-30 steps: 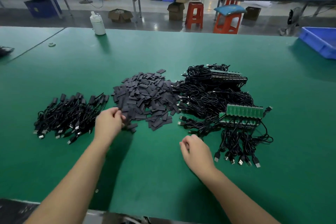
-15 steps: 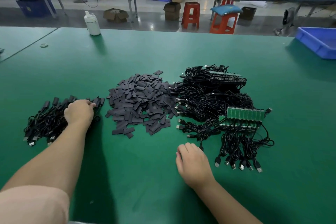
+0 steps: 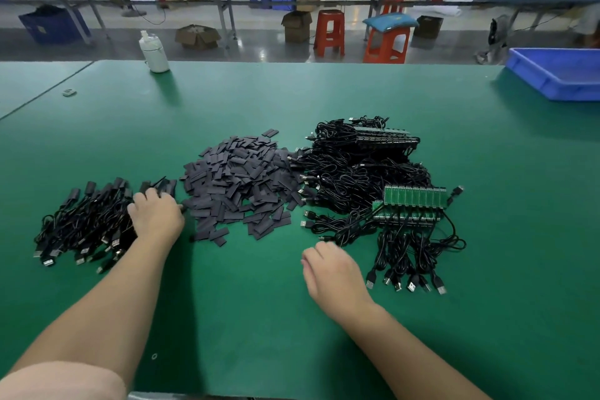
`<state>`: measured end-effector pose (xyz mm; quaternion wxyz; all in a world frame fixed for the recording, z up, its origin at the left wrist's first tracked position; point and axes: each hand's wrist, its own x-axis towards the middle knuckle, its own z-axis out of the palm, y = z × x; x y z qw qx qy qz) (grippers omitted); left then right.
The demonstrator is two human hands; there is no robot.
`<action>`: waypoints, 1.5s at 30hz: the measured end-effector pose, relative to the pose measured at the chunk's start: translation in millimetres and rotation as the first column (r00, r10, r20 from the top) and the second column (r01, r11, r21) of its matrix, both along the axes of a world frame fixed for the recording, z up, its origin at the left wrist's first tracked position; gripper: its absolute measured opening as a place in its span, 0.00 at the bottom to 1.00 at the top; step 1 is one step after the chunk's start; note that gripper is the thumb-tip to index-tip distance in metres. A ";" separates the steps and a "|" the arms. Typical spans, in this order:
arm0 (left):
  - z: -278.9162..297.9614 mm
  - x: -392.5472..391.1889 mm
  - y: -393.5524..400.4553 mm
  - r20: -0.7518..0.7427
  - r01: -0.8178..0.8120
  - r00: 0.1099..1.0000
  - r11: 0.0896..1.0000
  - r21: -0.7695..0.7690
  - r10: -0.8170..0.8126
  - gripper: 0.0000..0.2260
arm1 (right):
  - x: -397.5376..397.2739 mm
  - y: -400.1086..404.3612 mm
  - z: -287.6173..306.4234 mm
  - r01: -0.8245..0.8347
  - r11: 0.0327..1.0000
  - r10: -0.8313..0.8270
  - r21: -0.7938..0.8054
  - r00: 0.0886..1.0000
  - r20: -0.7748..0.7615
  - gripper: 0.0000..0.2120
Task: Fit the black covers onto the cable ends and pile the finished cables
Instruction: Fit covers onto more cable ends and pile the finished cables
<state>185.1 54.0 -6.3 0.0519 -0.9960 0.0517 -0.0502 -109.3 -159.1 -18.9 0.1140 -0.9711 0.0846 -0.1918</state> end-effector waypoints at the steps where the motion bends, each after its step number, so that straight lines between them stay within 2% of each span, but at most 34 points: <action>1: 2.0 -3.2 -3.3 0.088 0.028 0.996 0.998 -0.062 -0.023 0.16 | 0.3 -10.1 11.0 0.006 1.000 -0.007 0.020 0.999 0.048 0.03; 3: 13.1 -13.0 -20.1 0.242 0.155 0.966 0.951 -0.267 -0.090 0.15 | 1.1 -41.2 37.6 0.104 0.995 -0.101 -0.007 0.982 0.161 0.09; 5: 30.5 -29.8 -52.7 0.273 0.274 0.949 0.836 -0.475 -0.156 0.12 | 1.0 -81.3 64.6 0.260 0.963 -0.243 -0.066 0.949 0.201 0.11; 6: 40.2 -41.8 -74.1 0.268 0.332 0.939 0.769 -0.546 -0.215 0.11 | 0.8 -101.7 76.9 0.330 0.940 -0.313 -0.082 0.934 0.170 0.12; 8: 58.3 -76.4 -122.0 0.226 0.414 0.903 0.596 -0.688 -0.366 0.10 | 1.6 -137.5 93.8 0.402 0.910 -0.403 -0.105 0.915 0.014 0.14; 10: 66.3 -119.2 -168.6 0.098 0.356 0.839 0.404 -0.843 -0.536 0.09 | 5.7 -162.3 103.1 0.390 0.915 -0.402 -0.099 0.888 -0.224 0.15; 11: 66.6 -140.8 -190.2 0.030 0.312 0.786 0.354 -0.881 -0.618 0.09 | 8.3 -169.3 106.7 0.380 0.923 -0.376 -0.059 0.861 -0.343 0.15; 13: 62.1 -180.3 -226.3 -0.073 0.285 0.683 0.357 -0.890 -0.727 0.11 | 11.9 -175.2 109.6 0.378 0.925 -0.320 0.030 0.820 -0.474 0.14; 15: 53.8 -206.8 -251.1 -0.142 0.276 0.656 0.411 -0.869 -0.741 0.13 | 13.9 -176.8 111.3 0.384 0.920 -0.300 0.082 0.821 -0.485 0.12; 19: 42.3 -220.6 -269.1 -0.174 0.168 0.760 0.448 -0.878 -0.626 0.07 | 10.8 -177.6 114.4 0.392 0.902 -0.277 0.182 0.848 -0.452 0.08; 22: 41.2 -219.4 -272.4 -0.185 0.125 0.778 0.437 -0.891 -0.600 0.04 | 8.7 -177.2 114.4 0.394 0.890 -0.279 0.230 0.869 -0.408 0.08; 27: 42.5 -221.4 -277.7 -0.232 0.018 0.774 0.387 -0.922 -0.590 0.10 | 8.3 -175.5 113.5 0.413 0.881 -0.304 0.230 0.868 -0.392 0.08; 31: 42.9 -225.2 -281.6 -0.235 0.033 0.819 0.452 -0.891 -0.523 0.11 | 11.0 -175.8 111.0 0.420 0.886 -0.318 0.196 0.858 -0.404 0.08; 36: 41.7 -233.4 -283.3 -0.170 0.072 0.880 0.478 -0.875 -0.444 0.09 | 17.0 -173.9 106.1 0.422 0.881 -0.325 0.215 0.868 -0.375 0.08; 40: 42.6 -234.2 -277.8 -0.162 0.037 0.901 0.442 -0.896 -0.403 0.09 | 19.0 -170.9 96.3 0.421 0.885 -0.353 0.199 0.885 -0.302 0.08; 43: 50.1 -219.8 -261.4 -0.140 -0.004 0.916 0.340 -0.941 -0.376 0.09 | 13.8 -177.6 91.0 0.422 0.877 -0.356 0.230 0.892 -0.278 0.09; 45: 60.7 -206.7 -245.6 -0.094 0.047 0.897 0.305 -0.951 -0.432 0.09 | 8.5 -180.7 88.4 0.384 0.913 -0.344 0.136 0.905 -0.251 0.11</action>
